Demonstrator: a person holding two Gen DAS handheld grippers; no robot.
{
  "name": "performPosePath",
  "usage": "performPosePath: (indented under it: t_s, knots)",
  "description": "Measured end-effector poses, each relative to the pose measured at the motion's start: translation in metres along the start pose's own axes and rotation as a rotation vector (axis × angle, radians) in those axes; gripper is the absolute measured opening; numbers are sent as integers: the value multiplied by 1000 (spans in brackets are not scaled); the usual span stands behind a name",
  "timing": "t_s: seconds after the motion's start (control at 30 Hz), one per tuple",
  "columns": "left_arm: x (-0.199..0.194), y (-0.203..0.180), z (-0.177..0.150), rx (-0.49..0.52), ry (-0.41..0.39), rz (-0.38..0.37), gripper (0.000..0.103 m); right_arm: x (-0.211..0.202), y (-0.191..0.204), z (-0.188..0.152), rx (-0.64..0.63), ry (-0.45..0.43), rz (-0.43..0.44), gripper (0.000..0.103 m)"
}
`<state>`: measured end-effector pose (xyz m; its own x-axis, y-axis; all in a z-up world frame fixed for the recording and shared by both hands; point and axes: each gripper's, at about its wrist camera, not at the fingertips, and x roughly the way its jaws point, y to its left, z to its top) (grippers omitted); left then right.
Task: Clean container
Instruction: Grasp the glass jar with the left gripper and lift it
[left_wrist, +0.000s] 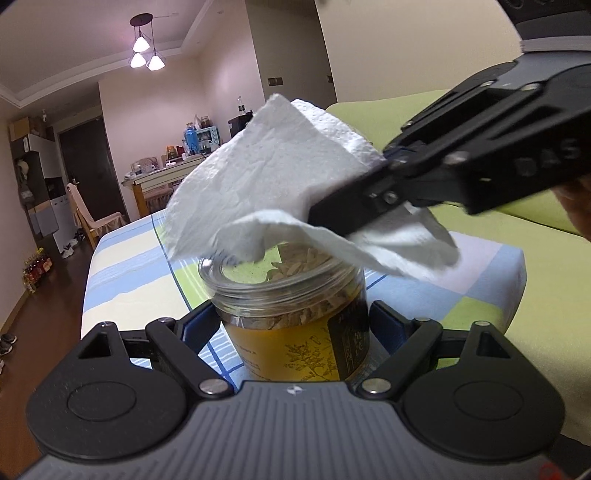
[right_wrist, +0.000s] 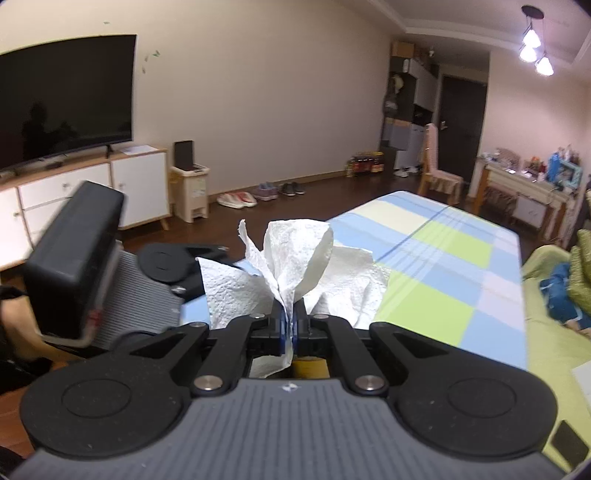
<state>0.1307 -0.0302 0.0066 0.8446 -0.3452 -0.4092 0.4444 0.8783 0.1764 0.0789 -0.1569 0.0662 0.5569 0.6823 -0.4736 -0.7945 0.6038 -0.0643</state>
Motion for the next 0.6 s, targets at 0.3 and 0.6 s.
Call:
performPosePath:
  t_s: [0.3, 0.6]
  knots:
    - [0, -1, -1, 4, 3, 9, 88, 35, -18, 4, 96, -62, 27, 2]
    - [-5, 0, -2, -5, -6, 8, 87, 25, -50, -6, 139, -78, -71, 1]
